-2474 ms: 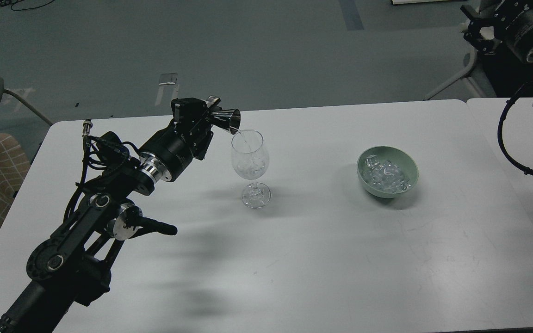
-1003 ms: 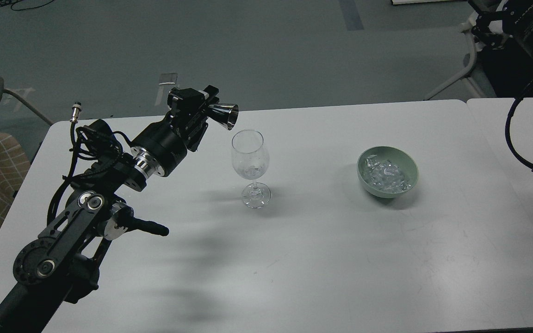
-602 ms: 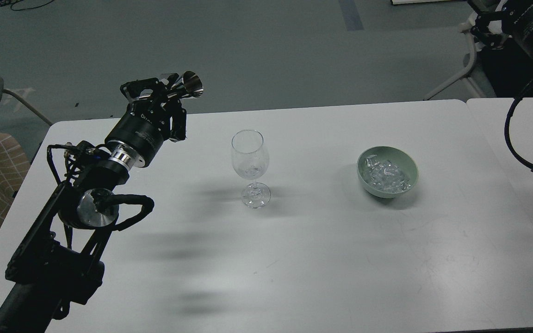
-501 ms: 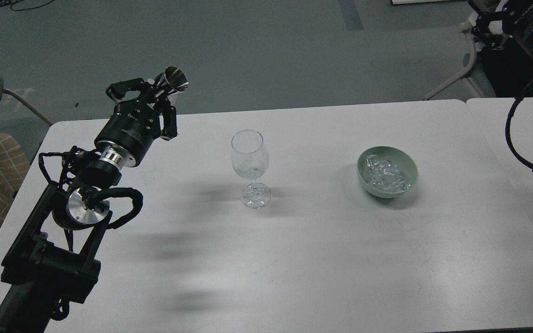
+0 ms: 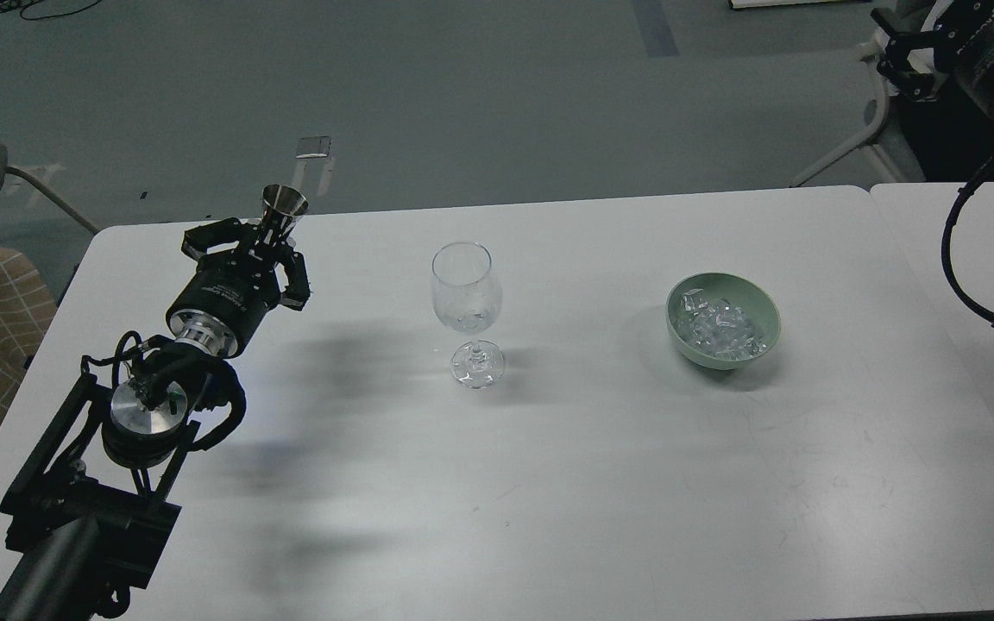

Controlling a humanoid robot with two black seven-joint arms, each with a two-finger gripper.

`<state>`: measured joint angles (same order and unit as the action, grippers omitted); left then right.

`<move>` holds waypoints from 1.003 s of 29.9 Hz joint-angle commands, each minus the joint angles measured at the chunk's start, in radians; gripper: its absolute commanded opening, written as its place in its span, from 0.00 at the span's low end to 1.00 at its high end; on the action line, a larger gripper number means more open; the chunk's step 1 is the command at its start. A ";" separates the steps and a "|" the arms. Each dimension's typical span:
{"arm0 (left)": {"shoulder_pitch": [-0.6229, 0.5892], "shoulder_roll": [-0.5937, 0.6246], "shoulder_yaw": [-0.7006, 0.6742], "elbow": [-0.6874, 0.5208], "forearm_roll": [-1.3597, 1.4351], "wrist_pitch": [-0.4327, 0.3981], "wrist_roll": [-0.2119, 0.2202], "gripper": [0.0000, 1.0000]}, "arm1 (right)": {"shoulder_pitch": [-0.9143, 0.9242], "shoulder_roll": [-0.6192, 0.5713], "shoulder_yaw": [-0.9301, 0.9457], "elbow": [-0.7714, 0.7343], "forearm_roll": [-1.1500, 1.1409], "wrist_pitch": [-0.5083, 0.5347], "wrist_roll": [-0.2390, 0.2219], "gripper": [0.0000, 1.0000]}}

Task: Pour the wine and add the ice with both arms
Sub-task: 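Move the jigger with the left gripper back toward its start spot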

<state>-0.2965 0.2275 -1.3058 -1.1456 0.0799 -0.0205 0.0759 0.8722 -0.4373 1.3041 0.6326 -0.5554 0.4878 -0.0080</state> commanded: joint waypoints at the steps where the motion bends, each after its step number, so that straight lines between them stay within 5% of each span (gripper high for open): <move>1: -0.026 -0.001 0.025 0.087 0.005 -0.003 0.004 0.00 | -0.002 -0.001 0.001 0.001 0.000 0.000 0.000 1.00; 7: -0.102 -0.010 0.037 0.245 0.001 -0.004 -0.002 0.00 | -0.002 0.006 0.000 0.002 0.000 0.000 0.000 1.00; 15: -0.128 -0.022 0.037 0.264 -0.005 -0.019 -0.004 0.00 | -0.002 0.008 0.000 0.004 0.000 -0.002 0.000 1.00; 30: -0.158 -0.031 0.034 0.333 -0.012 -0.024 -0.011 0.22 | -0.002 0.003 0.000 0.006 0.000 -0.002 0.000 1.00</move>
<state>-0.4538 0.1976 -1.2700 -0.8116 0.0708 -0.0440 0.0656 0.8703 -0.4359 1.3038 0.6366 -0.5554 0.4862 -0.0075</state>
